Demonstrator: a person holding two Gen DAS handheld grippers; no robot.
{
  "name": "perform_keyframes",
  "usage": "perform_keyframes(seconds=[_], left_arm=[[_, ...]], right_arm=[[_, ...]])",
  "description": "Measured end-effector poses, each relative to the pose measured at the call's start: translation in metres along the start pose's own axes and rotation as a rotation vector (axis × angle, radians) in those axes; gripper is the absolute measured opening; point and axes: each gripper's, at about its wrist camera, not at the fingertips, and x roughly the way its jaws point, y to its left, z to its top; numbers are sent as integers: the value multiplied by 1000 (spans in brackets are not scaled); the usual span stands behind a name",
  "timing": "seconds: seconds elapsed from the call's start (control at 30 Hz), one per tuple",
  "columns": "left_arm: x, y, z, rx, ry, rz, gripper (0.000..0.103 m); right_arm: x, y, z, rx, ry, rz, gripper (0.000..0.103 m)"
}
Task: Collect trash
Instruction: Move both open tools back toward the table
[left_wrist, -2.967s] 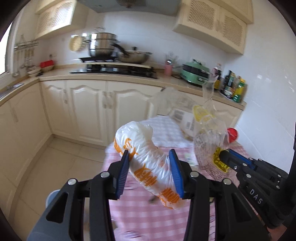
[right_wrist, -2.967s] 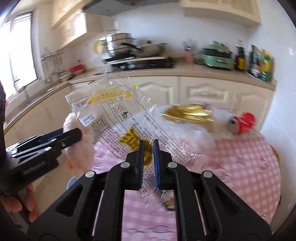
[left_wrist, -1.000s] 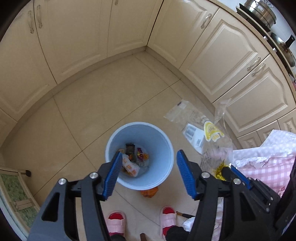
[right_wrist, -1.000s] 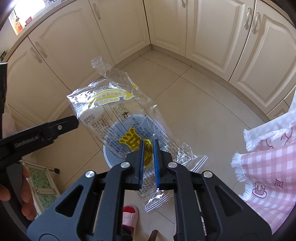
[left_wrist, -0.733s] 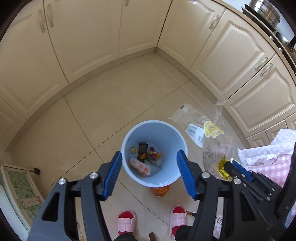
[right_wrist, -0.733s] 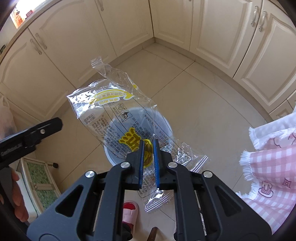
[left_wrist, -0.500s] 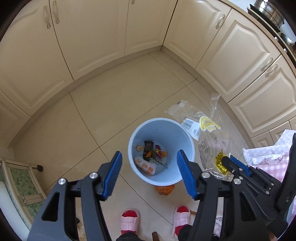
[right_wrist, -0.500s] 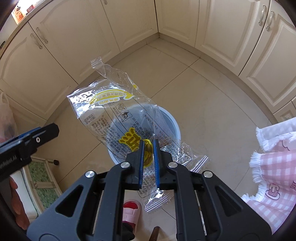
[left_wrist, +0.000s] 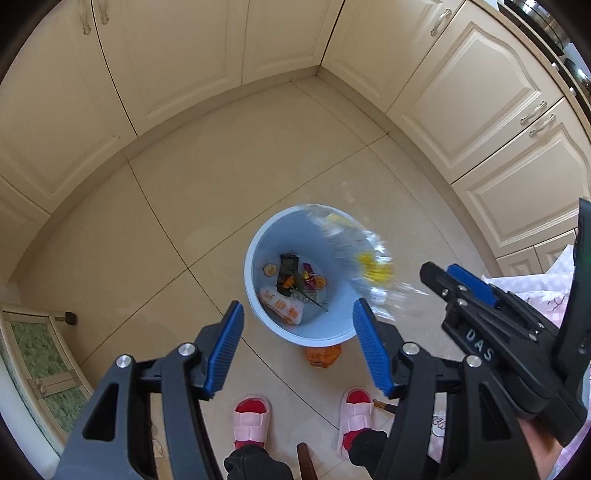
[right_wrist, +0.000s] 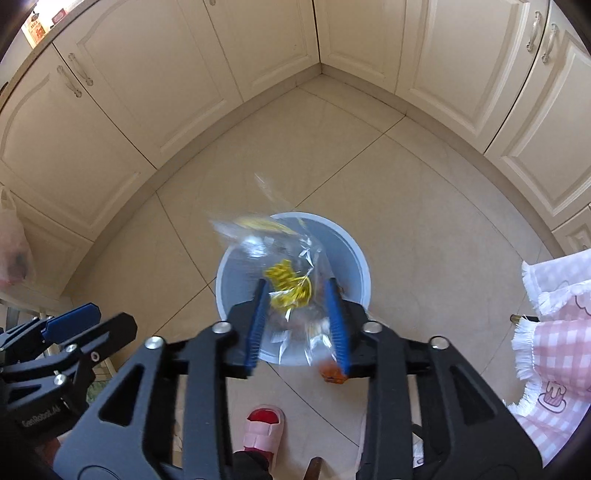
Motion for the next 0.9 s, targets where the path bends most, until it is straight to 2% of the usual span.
perform_keyframes(seconds=[0.3,0.47,0.7,0.8,0.9], left_arm=[[-10,-8,-7,19,-6,-7,60],[-32,-20,-18,39,-33,-11,60],[-92,-44,-36,85,-117,-39,60],[-124,-59,-46,112,-172,-51,60],[-165,-81,-60,143,-239,-97,60]], right_arm=[[-36,-1,-7,0,-31,3,46],[-65,-1,-15,-2,-59,2,46],[-134,-7,-36,12,-148,-28,47],[-175,-16,-47,18,-209,-47,47],[-222,-24,-62,18,-284,-83,46]])
